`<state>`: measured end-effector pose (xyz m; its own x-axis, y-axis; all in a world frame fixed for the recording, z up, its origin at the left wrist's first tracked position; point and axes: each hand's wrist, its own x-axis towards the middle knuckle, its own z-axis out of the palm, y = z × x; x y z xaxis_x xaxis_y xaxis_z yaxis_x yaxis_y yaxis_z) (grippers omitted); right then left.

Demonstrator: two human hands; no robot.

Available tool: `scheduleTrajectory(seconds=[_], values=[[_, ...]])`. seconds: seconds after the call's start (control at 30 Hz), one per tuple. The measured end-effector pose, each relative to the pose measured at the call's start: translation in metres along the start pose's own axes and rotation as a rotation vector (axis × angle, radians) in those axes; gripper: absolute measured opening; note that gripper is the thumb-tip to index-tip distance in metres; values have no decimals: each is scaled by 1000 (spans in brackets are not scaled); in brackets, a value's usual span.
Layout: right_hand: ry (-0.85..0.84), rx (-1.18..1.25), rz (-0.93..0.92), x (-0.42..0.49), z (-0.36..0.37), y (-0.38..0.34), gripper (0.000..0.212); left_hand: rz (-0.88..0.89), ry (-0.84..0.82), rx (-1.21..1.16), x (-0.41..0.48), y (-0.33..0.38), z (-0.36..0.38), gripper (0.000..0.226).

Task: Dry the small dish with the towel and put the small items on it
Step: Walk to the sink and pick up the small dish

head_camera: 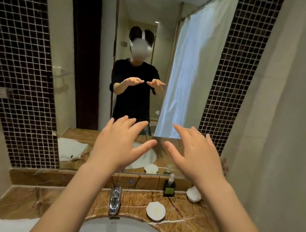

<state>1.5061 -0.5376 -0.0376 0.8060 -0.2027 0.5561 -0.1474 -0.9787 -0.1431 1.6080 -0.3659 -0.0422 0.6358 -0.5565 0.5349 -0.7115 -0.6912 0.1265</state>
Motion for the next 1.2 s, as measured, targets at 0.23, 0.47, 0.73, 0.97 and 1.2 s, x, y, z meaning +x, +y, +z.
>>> scheduleTrajectory(seconds=[0.23,0.47,0.73,0.97,1.2], values=[[-73,-29,31,10,41,28,62,6,-60,-58,15,0,56,75],[-205,20,110,-16,112,63,60,-33,-166,-112,-9,-3,138,66],[-406,85,188,-63,205,96,59,-96,-380,-160,-53,-6,250,63],[-498,81,217,-97,287,122,54,-105,-464,-165,-88,-12,328,62],[-608,157,264,-117,355,142,62,-145,-546,-188,-102,-17,392,63]])
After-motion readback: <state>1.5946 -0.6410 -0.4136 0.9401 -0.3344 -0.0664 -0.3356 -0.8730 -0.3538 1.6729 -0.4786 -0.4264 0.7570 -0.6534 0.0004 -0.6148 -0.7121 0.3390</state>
